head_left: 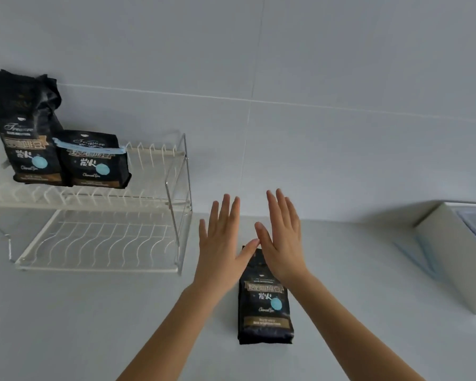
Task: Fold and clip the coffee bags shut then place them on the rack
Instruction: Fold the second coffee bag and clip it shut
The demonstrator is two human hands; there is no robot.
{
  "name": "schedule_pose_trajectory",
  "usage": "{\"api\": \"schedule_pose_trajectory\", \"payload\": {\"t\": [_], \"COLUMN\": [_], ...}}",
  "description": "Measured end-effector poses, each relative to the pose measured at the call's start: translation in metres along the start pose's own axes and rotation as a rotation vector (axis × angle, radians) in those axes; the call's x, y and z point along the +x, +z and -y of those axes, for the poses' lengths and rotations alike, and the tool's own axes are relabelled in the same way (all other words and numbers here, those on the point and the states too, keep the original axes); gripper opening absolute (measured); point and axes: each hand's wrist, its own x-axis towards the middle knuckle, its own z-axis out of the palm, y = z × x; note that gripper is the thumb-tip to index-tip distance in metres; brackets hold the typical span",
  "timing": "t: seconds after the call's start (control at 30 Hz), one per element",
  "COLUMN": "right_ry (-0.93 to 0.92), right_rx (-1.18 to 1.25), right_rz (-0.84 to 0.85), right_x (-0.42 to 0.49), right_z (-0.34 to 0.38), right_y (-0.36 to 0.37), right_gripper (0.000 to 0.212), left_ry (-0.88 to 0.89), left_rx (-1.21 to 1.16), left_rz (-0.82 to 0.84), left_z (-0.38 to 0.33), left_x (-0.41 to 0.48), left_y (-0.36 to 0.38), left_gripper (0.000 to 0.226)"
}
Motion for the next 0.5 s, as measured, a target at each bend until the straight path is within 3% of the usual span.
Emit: {"api": "schedule_pose_trajectory", "payload": {"t": [0.13,0.27,0.37,0.5], "right_ry": [0.050,-0.014,0.012,0.230], "right_rx": [-0.095,-0.144,-0.110,0.010], "right_rz": [0.127,0.286,0.414,0.639], "right_x": [-0.018,-0.042,-0.054,-0.060], "right_z": [-0.059,-0.104,-0.133,-0.162], "right_y": [-0.015,-0.017,-0.013,0.001], "right_gripper": [0.058,0.056,0.057,0.066], "left_ry": [-0.118,-0.346,-0.559,-0.725], "left_rx": [0.097,0.167,0.047,-0.256], "left_rz": [0.116,0.291,0.400,0.334], "left_z": [-0.011,0.003,0.009,0.007], "left_x": [-0.006,-0.026,-0.043,-0.049], "left_y": [0.059,0.113,0.140,0.158], "left_gripper": [0.081,0.084,0.084,0.074]}}
